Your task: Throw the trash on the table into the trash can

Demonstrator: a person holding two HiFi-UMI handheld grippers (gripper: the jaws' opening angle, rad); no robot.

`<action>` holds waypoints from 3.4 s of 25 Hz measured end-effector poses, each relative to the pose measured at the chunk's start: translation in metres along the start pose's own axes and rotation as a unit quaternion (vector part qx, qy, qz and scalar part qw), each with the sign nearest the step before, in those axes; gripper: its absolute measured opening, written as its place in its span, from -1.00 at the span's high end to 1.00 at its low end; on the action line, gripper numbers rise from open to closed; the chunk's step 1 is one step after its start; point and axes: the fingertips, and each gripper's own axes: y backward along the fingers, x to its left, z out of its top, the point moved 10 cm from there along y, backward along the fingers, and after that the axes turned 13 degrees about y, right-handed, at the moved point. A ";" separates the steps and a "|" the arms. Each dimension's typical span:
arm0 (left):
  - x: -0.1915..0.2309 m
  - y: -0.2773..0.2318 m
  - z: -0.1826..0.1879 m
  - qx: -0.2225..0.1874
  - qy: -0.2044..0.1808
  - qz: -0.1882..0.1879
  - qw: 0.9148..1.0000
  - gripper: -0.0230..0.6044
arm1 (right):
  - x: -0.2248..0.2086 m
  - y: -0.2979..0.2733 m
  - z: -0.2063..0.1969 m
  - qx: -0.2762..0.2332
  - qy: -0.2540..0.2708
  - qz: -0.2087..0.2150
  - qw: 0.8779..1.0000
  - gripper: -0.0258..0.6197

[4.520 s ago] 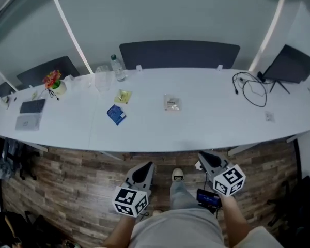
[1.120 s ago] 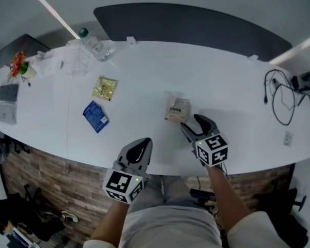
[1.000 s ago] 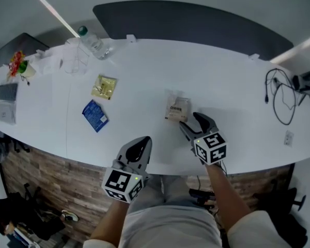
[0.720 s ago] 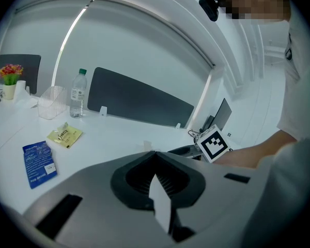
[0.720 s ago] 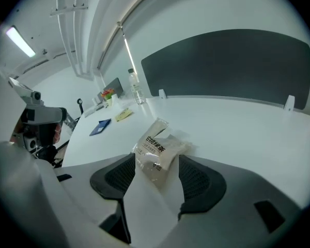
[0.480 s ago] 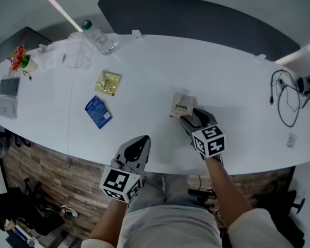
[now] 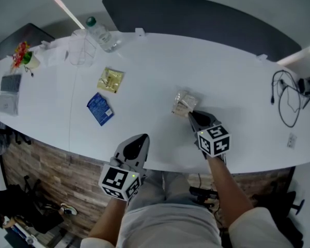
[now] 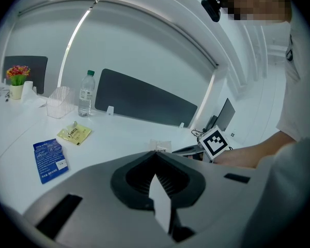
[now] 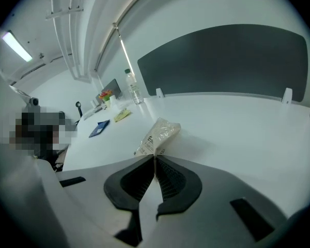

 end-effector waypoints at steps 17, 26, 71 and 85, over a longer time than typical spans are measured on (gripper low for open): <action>-0.024 0.031 0.012 -0.042 -0.017 0.007 0.999 0.93 | 0.015 0.077 0.020 -0.067 0.021 0.046 0.996 0.80; -0.035 0.072 -0.004 -0.090 0.004 0.051 0.995 0.93 | 0.043 0.086 0.029 -0.084 0.068 0.121 0.987 0.80; 0.008 0.489 -0.214 -0.337 0.171 0.405 0.833 0.93 | 0.488 -0.013 0.091 -0.022 0.333 0.512 0.791 0.80; -0.009 0.511 -0.260 -0.368 0.217 0.465 0.775 0.93 | 0.550 -0.010 0.127 -0.017 0.397 0.582 0.709 0.80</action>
